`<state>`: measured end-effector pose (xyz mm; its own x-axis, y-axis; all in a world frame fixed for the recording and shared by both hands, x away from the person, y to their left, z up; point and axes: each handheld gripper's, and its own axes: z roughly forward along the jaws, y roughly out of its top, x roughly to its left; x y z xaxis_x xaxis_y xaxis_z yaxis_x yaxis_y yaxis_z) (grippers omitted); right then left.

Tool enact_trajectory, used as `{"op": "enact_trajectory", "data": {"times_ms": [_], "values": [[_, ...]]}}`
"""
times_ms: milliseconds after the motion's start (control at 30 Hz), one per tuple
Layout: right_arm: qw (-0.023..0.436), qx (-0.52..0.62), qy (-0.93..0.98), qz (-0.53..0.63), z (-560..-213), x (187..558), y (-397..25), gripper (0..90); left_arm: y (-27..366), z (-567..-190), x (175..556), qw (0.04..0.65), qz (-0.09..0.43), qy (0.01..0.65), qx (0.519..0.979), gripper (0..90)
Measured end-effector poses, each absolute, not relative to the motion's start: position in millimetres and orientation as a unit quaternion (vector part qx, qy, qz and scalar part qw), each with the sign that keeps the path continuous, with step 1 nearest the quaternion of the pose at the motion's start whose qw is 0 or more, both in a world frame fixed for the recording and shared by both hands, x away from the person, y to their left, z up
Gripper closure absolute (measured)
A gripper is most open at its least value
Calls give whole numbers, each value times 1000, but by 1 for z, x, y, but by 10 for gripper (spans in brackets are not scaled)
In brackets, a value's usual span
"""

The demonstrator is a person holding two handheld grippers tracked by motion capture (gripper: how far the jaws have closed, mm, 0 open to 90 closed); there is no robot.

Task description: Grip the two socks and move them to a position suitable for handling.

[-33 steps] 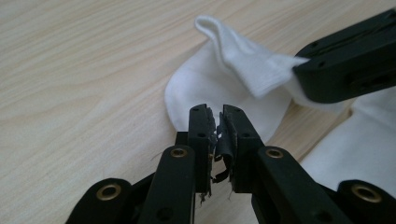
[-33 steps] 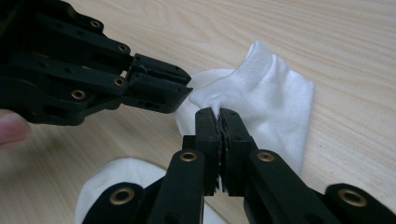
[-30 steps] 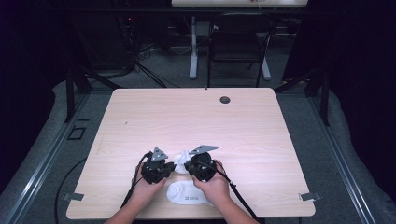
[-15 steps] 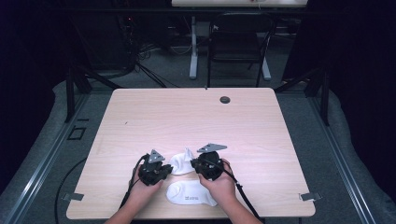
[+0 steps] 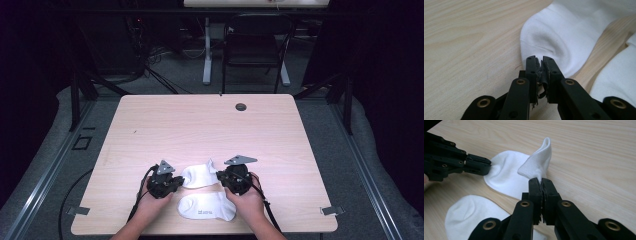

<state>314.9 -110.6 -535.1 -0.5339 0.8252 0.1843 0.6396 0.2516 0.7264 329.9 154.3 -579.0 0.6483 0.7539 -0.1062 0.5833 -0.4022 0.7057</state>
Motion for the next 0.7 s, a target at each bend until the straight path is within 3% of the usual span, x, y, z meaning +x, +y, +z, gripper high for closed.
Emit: {"op": "enact_trajectory", "data": {"times_ms": [700], "values": [[119,516,767,362,-563,319,-146,878,155,-580,329,376,115,407,825,839]]}}
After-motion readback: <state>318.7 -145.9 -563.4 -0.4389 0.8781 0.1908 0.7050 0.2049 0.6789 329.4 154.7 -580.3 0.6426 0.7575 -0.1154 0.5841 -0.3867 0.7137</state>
